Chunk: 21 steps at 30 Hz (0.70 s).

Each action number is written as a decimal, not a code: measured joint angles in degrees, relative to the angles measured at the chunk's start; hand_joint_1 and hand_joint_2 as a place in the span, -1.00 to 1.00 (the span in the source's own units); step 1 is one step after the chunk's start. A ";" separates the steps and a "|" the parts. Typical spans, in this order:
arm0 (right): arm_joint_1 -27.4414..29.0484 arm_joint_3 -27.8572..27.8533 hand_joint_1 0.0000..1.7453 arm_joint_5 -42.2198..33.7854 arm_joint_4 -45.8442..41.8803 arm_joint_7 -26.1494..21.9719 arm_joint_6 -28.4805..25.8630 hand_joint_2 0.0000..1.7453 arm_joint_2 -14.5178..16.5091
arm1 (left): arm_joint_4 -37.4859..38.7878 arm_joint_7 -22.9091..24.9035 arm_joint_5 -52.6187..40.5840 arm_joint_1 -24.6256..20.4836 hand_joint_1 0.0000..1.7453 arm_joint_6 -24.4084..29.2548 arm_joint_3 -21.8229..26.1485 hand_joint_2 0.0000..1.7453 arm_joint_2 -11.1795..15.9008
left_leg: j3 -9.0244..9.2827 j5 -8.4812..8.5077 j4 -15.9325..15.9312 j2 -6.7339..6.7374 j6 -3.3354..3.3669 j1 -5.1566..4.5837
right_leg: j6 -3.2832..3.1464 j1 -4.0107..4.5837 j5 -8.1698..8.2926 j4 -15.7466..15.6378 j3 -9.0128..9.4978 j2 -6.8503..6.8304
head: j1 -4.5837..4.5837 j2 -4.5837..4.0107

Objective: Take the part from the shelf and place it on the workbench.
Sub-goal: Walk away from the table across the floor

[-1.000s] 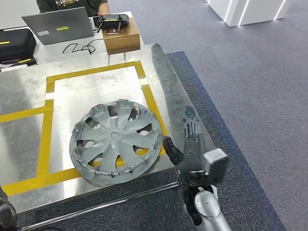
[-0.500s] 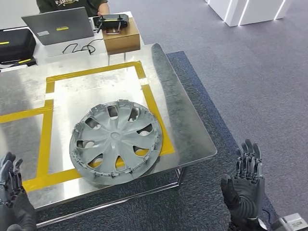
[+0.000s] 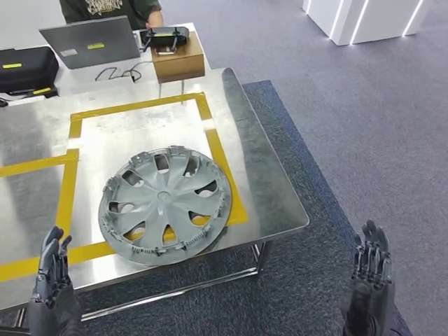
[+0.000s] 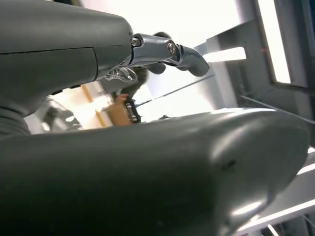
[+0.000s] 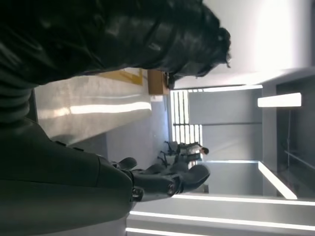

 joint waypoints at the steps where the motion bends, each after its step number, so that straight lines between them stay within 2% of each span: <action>1: 0.11 -0.05 -1.00 0.00 -0.09 0.01 0.01 -1.00 0.13 | 0.03 0.26 -0.20 -0.02 -1.00 0.22 -0.27 -1.00 0.04 | -0.04 -0.03 0.12 -0.10 -0.39 0.01 | -0.79 0.17 0.08 0.37 -0.35 0.03 | -0.12 0.00; 3: 0.18 -0.13 -1.00 0.01 -0.17 0.02 0.01 -1.00 0.38 | 0.09 0.55 -0.31 0.03 -1.00 0.47 -0.56 -1.00 0.12 | -0.11 -0.09 0.25 -0.12 -0.95 0.24 | -2.10 0.26 0.38 0.70 -0.67 -0.36 | -0.56 0.00; 4: 0.22 -0.15 -1.00 0.03 -0.17 0.03 0.02 -1.00 0.50 | 0.11 0.69 -0.27 0.05 -1.00 0.63 -0.63 -1.00 0.16 | -0.47 -1.09 1.18 0.07 -1.15 0.32 | -2.62 0.28 0.68 0.69 -0.76 -0.56 | -0.78 0.00; 5: 0.28 -0.16 -1.00 0.03 -0.17 0.04 0.02 -1.00 0.61 | 0.12 0.84 -0.23 0.07 -1.00 0.81 -0.66 -1.00 0.23 | -1.28 -3.00 3.36 0.33 -1.25 0.35 | -3.07 0.31 1.03 0.67 -0.94 -0.80 | -1.06 0.00; 7: 0.49 -0.18 -1.00 0.07 -0.16 0.13 0.01 -1.00 0.77 | 0.15 1.24 -0.16 0.06 -1.00 1.11 -0.78 -1.00 0.43 | -3.80 -8.28 10.87 0.81 -1.23 0.27 | -3.57 0.64 1.63 0.71 -1.51 -1.17 | -1.70 0.00; 8: 0.58 -0.19 -1.00 0.14 -0.16 0.26 -0.02 -1.00 0.79 | 0.19 1.45 -0.13 0.06 -1.00 1.19 -0.86 -1.00 0.56 | -4.82 -10.26 14.52 0.87 -1.15 0.21 | -3.66 0.85 1.89 0.75 -1.92 -1.35 | -1.89 0.00; 9: 0.63 -0.19 -1.00 0.23 -0.15 0.41 -0.05 -1.00 0.79 | 0.24 1.62 -0.10 0.07 -1.00 1.23 -0.96 -1.00 0.67 | -5.05 -11.16 16.59 0.88 -0.97 0.11 | -3.72 1.07 2.10 0.77 -2.26 -1.51 | -1.97 0.00; 10: 0.65 -0.20 -1.00 0.34 -0.14 0.56 -0.14 -1.00 0.79 | 0.29 1.72 -0.08 0.08 -1.00 1.28 -1.04 -1.00 0.77 | -4.12 -10.89 16.29 0.88 -0.65 -0.05 | -3.75 1.27 2.29 0.78 -2.52 -1.62 | -2.01 0.00; 11: 0.65 -0.20 -1.00 0.45 -0.14 0.66 -0.27 -1.00 0.79 | 0.32 1.80 -0.08 0.08 -1.00 1.34 -1.14 -1.00 0.87 | -2.06 -9.65 13.60 0.89 -0.17 -0.30 | -3.75 1.47 2.45 0.78 -2.67 -1.70 | -2.03 0.00; 13: 0.67 -0.19 -1.00 0.67 -0.14 0.75 -0.62 -1.00 0.82 | 0.33 1.87 -0.05 0.05 -1.00 1.52 -1.36 -1.00 1.01 | 3.41 -6.76 4.89 1.10 1.19 -0.97 | -3.64 1.80 2.77 0.79 -2.79 -1.80 | -2.02 0.00; 14: 0.68 -0.19 -1.00 0.75 -0.14 0.79 -0.78 -1.00 0.86 | 0.33 1.90 -0.04 0.05 -1.00 1.62 -1.47 -1.00 1.05 | 5.23 -5.85 1.60 1.30 1.69 -1.31 | -3.46 1.86 2.95 0.79 -2.84 -1.84 | -1.96 0.00; 15: 0.69 -0.19 -1.00 0.81 -0.14 0.85 -0.88 -1.00 0.91 | 0.33 1.93 -0.03 0.06 -1.00 1.75 -1.56 -1.00 1.08 | 6.11 -5.48 -0.20 1.49 2.02 -1.59 | -3.20 1.82 3.17 0.79 -2.91 -1.91 | -1.94 0.00; 18: 0.70 -0.18 -1.00 0.89 -0.15 1.11 -1.11 -1.00 1.08 | 0.33 2.12 -0.01 0.16 -1.00 2.07 -1.72 -1.00 1.13 | 5.80 -4.39 -1.27 1.67 2.37 -1.90 | -2.03 1.48 3.79 0.53 -3.11 -2.01 | -1.97 0.01; 19: 0.73 -0.18 -1.00 0.93 -0.16 1.15 -1.22 -1.00 1.11 | 0.33 2.19 -0.01 0.17 -1.00 2.11 -1.76 -1.00 1.17 | 5.59 -3.77 -1.78 1.71 2.63 -1.81 | -1.70 1.45 3.15 0.95 -3.46 -1.89 | -1.92 0.01; 20: 0.75 -0.18 -1.00 0.98 -0.16 1.16 -1.35 -1.00 1.12 | 0.33 2.23 -0.01 0.16 -1.00 2.14 -1.82 -1.00 1.20 | 5.27 -3.11 -2.27 1.76 2.87 -1.67 | -1.46 1.45 1.73 2.29 -4.10 -1.67 | -1.76 0.01; 21: 0.79 -0.18 -1.00 1.03 -0.15 1.18 -1.48 -1.00 1.12 | 0.33 2.27 -0.01 0.15 -1.00 2.16 -1.87 -1.00 1.23 | 4.84 -2.57 -2.48 1.83 3.02 -1.57 | -1.30 1.39 -0.54 4.87 -5.10 -1.45 | -1.54 0.00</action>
